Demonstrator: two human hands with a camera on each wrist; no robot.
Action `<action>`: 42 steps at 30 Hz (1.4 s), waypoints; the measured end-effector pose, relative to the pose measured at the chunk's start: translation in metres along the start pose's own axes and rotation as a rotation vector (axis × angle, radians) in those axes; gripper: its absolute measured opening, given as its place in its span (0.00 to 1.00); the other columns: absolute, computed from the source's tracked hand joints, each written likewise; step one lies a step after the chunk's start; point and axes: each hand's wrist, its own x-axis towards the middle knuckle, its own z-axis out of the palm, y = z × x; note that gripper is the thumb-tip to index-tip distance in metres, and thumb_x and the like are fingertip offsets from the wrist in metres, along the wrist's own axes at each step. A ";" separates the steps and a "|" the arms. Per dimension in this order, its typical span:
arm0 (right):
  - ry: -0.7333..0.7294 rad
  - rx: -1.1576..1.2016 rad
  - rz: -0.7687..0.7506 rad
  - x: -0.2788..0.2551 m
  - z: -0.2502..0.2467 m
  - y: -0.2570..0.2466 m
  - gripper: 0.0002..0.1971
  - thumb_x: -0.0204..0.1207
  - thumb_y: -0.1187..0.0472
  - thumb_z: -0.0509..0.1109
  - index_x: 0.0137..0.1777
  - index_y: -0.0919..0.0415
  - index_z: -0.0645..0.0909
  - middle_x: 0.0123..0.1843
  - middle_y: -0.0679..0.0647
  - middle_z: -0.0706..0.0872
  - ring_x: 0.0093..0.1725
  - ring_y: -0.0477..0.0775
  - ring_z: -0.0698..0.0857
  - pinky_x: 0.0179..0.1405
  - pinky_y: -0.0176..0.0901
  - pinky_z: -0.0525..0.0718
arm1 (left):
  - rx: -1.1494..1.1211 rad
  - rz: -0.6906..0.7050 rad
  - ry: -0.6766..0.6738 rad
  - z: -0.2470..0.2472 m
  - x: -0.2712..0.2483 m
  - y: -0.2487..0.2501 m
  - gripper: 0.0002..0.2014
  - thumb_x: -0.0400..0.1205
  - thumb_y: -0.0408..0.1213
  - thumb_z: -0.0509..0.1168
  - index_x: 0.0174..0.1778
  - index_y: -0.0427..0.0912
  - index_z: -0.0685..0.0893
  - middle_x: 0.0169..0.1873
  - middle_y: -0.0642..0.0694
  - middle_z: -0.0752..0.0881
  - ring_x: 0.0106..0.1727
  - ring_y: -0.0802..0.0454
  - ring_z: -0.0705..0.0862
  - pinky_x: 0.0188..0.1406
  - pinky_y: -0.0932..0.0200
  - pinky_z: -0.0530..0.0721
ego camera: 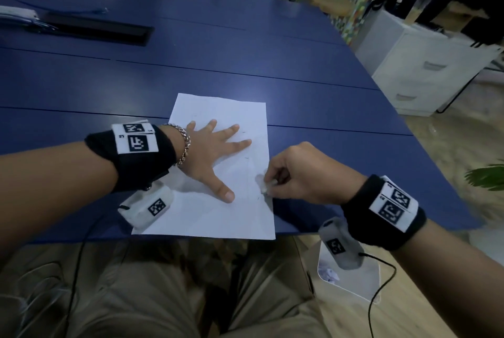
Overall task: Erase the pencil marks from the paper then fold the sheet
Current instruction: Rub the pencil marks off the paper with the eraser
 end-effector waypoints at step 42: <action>0.006 -0.093 -0.033 0.028 -0.016 -0.002 0.08 0.73 0.57 0.79 0.52 0.52 0.92 0.38 0.41 0.90 0.39 0.40 0.88 0.44 0.36 0.88 | -0.004 -0.051 0.038 0.003 -0.001 0.002 0.78 0.47 0.94 0.57 0.85 0.66 0.24 0.87 0.54 0.22 0.88 0.32 0.27 0.80 0.15 0.36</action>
